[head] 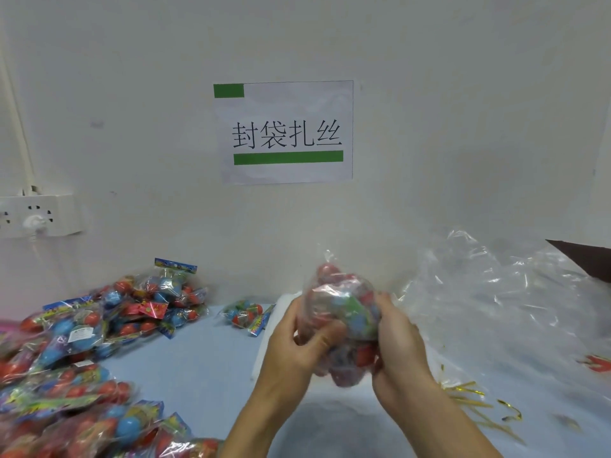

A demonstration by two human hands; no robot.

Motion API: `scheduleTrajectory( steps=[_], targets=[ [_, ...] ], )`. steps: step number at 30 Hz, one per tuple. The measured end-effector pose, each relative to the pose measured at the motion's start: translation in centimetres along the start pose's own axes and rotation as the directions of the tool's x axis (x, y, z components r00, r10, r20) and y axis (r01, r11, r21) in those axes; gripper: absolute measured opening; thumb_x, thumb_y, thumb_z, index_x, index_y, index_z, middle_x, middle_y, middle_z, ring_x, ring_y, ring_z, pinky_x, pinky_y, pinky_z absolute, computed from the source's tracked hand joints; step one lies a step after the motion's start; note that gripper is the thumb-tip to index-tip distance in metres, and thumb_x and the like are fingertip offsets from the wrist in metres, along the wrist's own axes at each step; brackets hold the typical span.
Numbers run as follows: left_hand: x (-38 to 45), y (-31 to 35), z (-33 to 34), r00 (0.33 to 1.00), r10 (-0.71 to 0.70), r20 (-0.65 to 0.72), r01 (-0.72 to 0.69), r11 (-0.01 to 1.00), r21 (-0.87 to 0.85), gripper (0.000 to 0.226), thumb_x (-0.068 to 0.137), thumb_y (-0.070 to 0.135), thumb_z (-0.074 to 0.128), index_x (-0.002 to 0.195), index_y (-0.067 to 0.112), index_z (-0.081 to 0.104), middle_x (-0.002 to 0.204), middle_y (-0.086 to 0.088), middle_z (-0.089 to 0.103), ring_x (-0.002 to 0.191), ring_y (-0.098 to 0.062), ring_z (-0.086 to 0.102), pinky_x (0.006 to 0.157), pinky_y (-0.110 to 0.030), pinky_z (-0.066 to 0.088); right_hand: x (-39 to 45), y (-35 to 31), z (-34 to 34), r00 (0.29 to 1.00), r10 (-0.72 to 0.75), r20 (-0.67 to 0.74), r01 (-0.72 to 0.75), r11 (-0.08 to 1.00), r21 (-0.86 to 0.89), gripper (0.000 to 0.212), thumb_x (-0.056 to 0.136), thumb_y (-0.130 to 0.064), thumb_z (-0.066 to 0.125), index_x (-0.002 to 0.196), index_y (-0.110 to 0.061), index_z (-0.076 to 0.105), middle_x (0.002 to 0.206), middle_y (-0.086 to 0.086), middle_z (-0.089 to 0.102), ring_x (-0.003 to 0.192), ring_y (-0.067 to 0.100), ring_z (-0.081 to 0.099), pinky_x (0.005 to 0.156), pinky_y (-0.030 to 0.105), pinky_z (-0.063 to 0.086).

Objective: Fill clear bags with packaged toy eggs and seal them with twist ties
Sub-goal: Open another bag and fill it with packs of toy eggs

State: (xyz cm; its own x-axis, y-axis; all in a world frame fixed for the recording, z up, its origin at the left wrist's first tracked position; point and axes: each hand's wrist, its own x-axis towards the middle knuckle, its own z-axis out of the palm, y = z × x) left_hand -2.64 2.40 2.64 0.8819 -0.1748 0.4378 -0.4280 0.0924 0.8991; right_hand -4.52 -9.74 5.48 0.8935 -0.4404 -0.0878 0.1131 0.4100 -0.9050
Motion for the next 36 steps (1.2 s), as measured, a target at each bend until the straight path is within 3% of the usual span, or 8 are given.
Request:
scheduleTrajectory(
  steps=[3,6,11,18,20,23,27,36],
  targets=[
    [0.3,0.0,-0.5,0.977,-0.214,0.01,0.213,0.968,-0.131,0.068,0.062,0.064,0.078,0.11,0.017,0.072,0.102,-0.004,0.077,0.095,-0.023,0.074,0.075,-0.034,0.06,-0.8,-0.3,0.3,0.963,-0.259,0.074,0.27,0.925,-0.266,0.044,0.099,-0.044,0.051,0.072,-0.024,0.08,0.073,-0.011,0.076,0.064,0.001,0.07,0.056,0.021,0.051],
    [0.3,0.5,-0.6,0.898,-0.426,0.11,0.439,0.884,-0.163,0.069,0.067,0.075,0.066,0.108,0.021,0.077,0.105,-0.008,0.077,0.094,-0.027,0.074,0.072,-0.033,0.057,-0.7,-0.3,-0.4,0.865,-0.412,0.287,0.492,0.809,-0.321,0.024,0.102,-0.032,0.051,0.104,-0.039,0.074,0.095,-0.031,0.071,0.092,-0.018,0.061,0.077,0.001,0.044],
    [0.0,0.4,-1.5,0.723,-0.646,0.243,0.663,0.748,0.017,0.074,0.062,0.089,0.058,0.077,0.021,0.08,0.069,-0.005,0.067,0.043,-0.017,0.049,0.041,-0.02,0.033,-0.4,-0.7,-1.9,0.757,-0.265,0.597,0.543,0.764,-0.35,0.034,0.103,-0.021,0.049,0.095,-0.032,0.081,0.115,-0.021,0.071,0.11,-0.005,0.063,0.093,0.014,0.048],
    [0.2,-0.1,-1.2,0.912,-0.381,0.15,0.377,0.924,0.057,0.025,0.097,0.019,0.055,0.121,0.025,0.062,0.094,-0.011,0.075,0.06,-0.027,0.069,0.051,-0.025,0.048,1.5,-1.4,-2.0,0.972,-0.235,0.025,0.236,0.962,-0.136,0.051,0.106,-0.032,0.045,0.073,-0.017,0.081,0.081,0.008,0.078,0.078,0.023,0.072,0.074,0.035,0.058],
    [0.0,-0.4,-1.1,0.953,-0.227,0.199,0.195,0.966,0.17,0.07,0.084,0.007,0.072,0.136,0.046,0.046,0.118,0.01,0.068,0.09,-0.012,0.073,0.071,-0.021,0.055,2.0,-1.5,-2.5,0.986,-0.163,-0.04,0.161,0.985,-0.061,0.052,0.107,-0.033,0.043,0.076,-0.014,0.08,0.086,0.012,0.078,0.079,0.026,0.072,0.076,0.039,0.057],
    [-0.5,-0.5,0.2,0.947,-0.085,0.31,0.047,0.991,0.128,0.099,0.062,0.02,0.09,0.139,0.052,0.038,0.127,0.021,0.062,0.115,-0.005,0.063,0.093,-0.028,0.055,2.2,-0.7,-2.2,0.994,-0.111,-0.01,0.11,0.992,-0.069,0.051,0.107,-0.033,0.042,0.081,-0.011,0.08,0.085,0.012,0.078,0.079,0.028,0.074,0.073,0.04,0.059],
    [0.1,-0.6,-0.1,0.992,-0.021,0.121,0.021,1.0,0.003,0.063,0.059,0.036,0.089,0.118,0.027,0.067,0.108,-0.001,0.075,0.103,-0.019,0.071,0.083,-0.027,0.057,1.6,-0.3,-1.4,0.987,-0.126,0.099,0.144,0.969,-0.203,0.05,0.105,-0.034,0.043,0.077,-0.024,0.083,0.083,0.006,0.079,0.077,0.022,0.075,0.061,0.03,0.055],
    [0.3,-1.2,-1.1,0.848,-0.476,0.235,0.514,0.846,-0.141,0.062,0.072,0.072,0.061,0.117,0.031,0.072,0.117,-0.009,0.073,0.106,-0.032,0.07,0.094,-0.046,0.056,0.3,-1.7,-2.2,0.865,-0.116,0.488,0.395,0.757,-0.52,0.029,0.098,-0.06,0.041,0.101,-0.062,0.07,0.114,-0.019,0.073,0.103,-0.002,0.068,0.101,0.028,0.052]
  ],
)
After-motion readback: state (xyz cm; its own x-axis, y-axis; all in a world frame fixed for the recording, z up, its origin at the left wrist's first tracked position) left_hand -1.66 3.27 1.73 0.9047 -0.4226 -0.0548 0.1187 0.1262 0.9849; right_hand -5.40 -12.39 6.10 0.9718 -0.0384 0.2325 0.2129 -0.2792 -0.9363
